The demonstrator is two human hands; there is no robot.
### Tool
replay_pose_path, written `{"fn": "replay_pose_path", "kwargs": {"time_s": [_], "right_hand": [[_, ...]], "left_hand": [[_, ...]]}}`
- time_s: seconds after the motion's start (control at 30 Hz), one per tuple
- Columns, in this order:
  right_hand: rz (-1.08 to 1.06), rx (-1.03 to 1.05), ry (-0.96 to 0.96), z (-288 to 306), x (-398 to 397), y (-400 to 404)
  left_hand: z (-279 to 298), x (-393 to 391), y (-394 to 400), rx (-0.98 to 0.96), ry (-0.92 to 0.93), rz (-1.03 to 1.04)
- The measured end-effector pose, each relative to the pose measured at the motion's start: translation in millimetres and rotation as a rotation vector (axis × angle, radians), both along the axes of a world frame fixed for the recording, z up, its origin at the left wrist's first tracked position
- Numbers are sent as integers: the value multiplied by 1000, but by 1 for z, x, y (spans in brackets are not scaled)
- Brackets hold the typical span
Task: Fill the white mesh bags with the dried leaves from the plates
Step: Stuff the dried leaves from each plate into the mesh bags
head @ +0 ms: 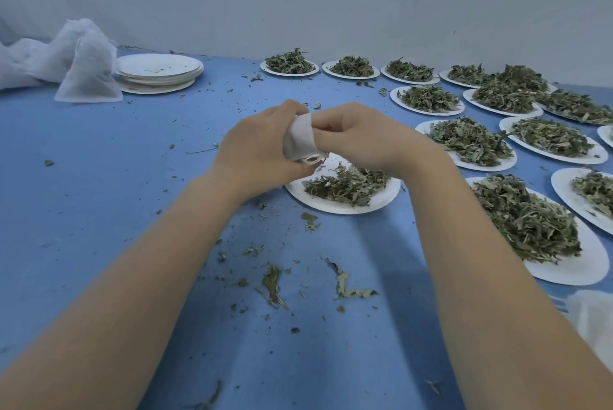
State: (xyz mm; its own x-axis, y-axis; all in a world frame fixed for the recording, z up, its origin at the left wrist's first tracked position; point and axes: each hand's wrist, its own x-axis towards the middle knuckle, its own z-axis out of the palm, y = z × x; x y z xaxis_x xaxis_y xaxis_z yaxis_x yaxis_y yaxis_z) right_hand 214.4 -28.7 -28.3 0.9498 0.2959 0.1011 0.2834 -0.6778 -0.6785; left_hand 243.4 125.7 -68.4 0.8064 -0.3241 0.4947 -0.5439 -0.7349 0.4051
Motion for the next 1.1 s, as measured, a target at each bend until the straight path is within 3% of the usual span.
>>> {"fn": "replay_pose_path", "kwargs": {"time_s": [0.17, 0.27, 0.47, 0.57, 0.77, 1.1], "right_hand": [[-148, 80, -75, 5, -1, -16], [-257, -114, -33, 9, 0, -18], [-243, -468, 349, 13, -4, -7], [-241, -561, 361, 5, -1, 1], [-306, -460, 266, -10, 5, 6], [-368, -84, 28, -4, 3, -26]], "left_hand": [[0, 5, 11, 28, 25, 30], [-2, 6, 12, 74, 36, 58], [-6, 9, 15, 63, 73, 71], [-6, 9, 15, 40, 67, 73], [-7, 11, 17, 20, 54, 83], [-10, 13, 22, 69, 70, 80]]}}
